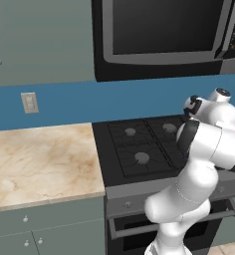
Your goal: Pick up the sugar cube(s) and place them in the saucepan with hot chocolate.
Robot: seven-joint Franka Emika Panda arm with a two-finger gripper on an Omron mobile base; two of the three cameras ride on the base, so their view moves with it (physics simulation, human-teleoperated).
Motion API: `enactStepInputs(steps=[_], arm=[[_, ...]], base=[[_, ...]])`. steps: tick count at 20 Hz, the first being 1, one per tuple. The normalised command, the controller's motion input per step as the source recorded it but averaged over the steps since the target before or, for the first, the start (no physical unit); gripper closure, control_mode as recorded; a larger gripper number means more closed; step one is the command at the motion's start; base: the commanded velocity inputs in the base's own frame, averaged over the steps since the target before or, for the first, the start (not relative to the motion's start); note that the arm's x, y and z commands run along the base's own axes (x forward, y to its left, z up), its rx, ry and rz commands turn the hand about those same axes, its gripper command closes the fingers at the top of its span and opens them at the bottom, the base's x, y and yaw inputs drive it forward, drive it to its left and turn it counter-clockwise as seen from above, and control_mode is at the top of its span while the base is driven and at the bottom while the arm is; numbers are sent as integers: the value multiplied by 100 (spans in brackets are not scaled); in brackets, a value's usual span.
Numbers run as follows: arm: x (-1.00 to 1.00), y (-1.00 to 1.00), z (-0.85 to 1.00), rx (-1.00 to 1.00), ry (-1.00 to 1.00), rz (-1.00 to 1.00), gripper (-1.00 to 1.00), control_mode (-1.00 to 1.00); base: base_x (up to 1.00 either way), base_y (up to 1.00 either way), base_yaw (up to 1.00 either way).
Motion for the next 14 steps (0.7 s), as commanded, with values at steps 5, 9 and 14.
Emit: enactStepInputs(steps=[5, 9, 14], arm=[[-19, 0, 41, 0, 0, 0, -100, -100], [-52, 19, 23, 0, 0, 4, -100, -100], [-37, 82, 8, 0, 3, 13, -100, -100]], base=[[0, 0, 0], [0, 0, 0], [0, 0, 0]])
